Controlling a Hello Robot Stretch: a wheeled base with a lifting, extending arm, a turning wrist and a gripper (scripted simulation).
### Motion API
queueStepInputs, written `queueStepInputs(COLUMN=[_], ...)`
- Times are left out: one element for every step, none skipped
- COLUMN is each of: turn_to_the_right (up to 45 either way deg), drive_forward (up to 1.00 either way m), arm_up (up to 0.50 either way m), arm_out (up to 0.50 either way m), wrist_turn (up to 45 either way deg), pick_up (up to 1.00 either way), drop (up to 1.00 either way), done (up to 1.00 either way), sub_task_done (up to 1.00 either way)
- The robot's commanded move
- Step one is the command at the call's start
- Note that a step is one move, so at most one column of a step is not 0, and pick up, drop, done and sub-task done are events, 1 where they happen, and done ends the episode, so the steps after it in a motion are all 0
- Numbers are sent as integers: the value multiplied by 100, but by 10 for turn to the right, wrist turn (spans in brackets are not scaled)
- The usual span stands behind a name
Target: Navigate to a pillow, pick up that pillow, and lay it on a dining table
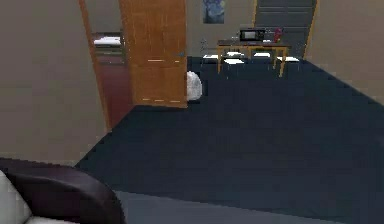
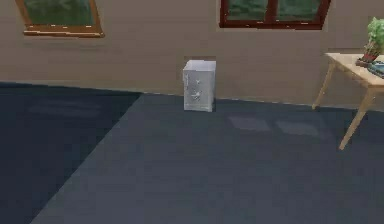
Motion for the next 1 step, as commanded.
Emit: queueStepInputs(turn_to_the_right=[-450], drive_forward=[0], arm_up=[0], arm_out=[0], wrist_turn=[0], pick_up=[0], drop=[0], done=[0], sub_task_done=[0])
